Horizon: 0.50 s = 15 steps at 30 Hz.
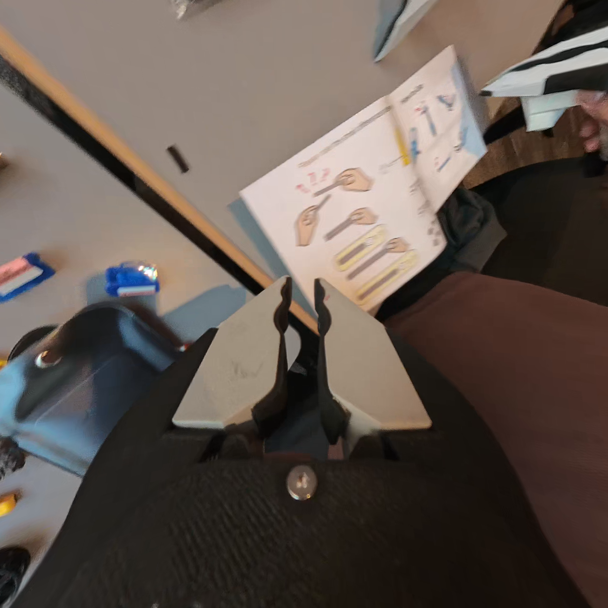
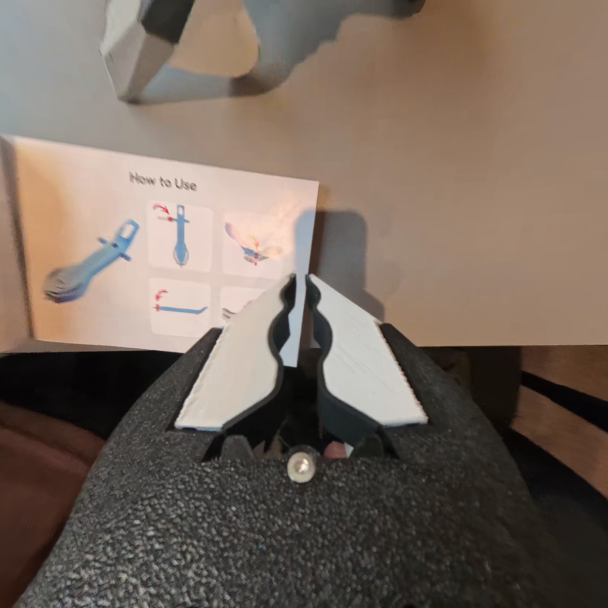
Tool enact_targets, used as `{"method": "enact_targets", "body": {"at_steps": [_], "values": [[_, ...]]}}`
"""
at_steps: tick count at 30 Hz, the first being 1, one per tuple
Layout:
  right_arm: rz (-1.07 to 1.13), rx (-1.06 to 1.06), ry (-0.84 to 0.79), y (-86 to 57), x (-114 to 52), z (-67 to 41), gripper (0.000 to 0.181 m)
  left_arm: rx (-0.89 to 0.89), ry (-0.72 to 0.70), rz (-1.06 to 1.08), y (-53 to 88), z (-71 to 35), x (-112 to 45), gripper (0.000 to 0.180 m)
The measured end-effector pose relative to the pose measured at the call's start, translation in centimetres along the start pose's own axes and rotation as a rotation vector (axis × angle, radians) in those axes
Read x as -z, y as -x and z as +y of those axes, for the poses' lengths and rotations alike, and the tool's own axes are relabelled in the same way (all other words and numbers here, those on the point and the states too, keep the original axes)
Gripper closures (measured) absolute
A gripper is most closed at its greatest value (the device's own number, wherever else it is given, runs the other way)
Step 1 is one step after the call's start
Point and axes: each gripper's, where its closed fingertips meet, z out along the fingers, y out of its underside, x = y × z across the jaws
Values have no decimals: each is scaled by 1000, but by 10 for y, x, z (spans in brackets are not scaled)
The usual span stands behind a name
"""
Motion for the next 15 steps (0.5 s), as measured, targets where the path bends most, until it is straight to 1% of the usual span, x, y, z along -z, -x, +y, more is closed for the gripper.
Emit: {"method": "enact_targets", "body": {"at_steps": [1, 3, 5, 10, 13, 15], "values": [[-45, -44, -21, 3, 3, -3, 171, -22, -5, 16, -10, -7, -1, 165], [-123, -124, -61, 7, 8, -8, 166, -69, -13, 58, -30, -19, -5, 164], [-161, -152, -88, 10, 11, -9, 164, -124, -15, 102, -51, -28, -12, 164], [-240, -106, -113, 36, 16, -14, 158, -321, 34, 172, -100, -42, -38, 164], [-296, -73, -142, 52, 12, -39, 153, -358, 71, 202, -118, -49, -62, 163], [-332, -48, -153, 60, 3, -60, 149, -367, 121, 194, -119, -49, -82, 164]]}}
